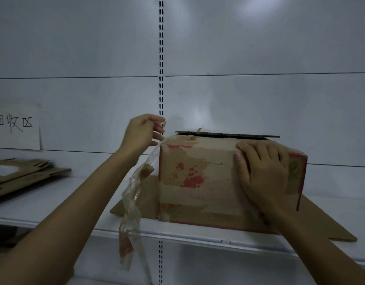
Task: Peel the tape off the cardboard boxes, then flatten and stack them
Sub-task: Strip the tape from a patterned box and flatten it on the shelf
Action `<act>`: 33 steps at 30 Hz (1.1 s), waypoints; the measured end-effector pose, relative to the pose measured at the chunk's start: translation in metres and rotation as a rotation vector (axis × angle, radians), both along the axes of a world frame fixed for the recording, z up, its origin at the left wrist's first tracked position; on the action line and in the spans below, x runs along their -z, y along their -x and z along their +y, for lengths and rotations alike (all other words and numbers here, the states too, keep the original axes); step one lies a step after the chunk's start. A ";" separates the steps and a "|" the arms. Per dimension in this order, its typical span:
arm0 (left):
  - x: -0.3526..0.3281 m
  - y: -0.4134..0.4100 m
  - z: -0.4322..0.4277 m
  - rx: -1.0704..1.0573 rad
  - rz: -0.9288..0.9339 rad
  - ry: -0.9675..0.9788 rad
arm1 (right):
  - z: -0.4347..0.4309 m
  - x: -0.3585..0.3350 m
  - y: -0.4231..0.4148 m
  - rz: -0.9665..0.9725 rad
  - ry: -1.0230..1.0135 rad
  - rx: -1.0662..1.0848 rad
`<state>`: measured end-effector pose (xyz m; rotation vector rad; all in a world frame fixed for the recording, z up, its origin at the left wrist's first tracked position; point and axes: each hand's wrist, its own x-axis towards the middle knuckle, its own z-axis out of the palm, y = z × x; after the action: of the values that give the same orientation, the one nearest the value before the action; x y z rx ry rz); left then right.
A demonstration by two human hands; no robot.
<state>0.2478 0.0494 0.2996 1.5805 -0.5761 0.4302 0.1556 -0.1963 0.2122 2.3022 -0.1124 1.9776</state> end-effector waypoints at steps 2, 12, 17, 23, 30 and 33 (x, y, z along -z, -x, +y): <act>-0.014 -0.007 -0.022 0.015 -0.069 -0.290 | 0.001 0.000 0.000 0.007 -0.004 -0.002; -0.013 -0.031 -0.054 0.060 -0.060 -0.513 | 0.002 0.001 0.000 0.001 -0.034 -0.008; -0.005 -0.028 -0.049 0.127 -0.026 -0.291 | 0.004 0.001 -0.001 -0.014 -0.042 0.007; -0.015 -0.027 -0.055 -0.015 -0.092 -0.737 | 0.005 0.001 0.001 -0.007 -0.059 -0.009; 0.001 -0.027 -0.042 0.283 0.327 0.254 | 0.005 0.001 0.001 -0.016 -0.050 -0.005; 0.020 -0.030 -0.033 0.243 0.449 0.597 | 0.004 0.001 -0.001 -0.014 -0.045 0.001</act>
<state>0.2776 0.0160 0.2796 0.9704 -0.2498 0.0415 0.1566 -0.1927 0.2114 2.3155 -0.1612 2.0115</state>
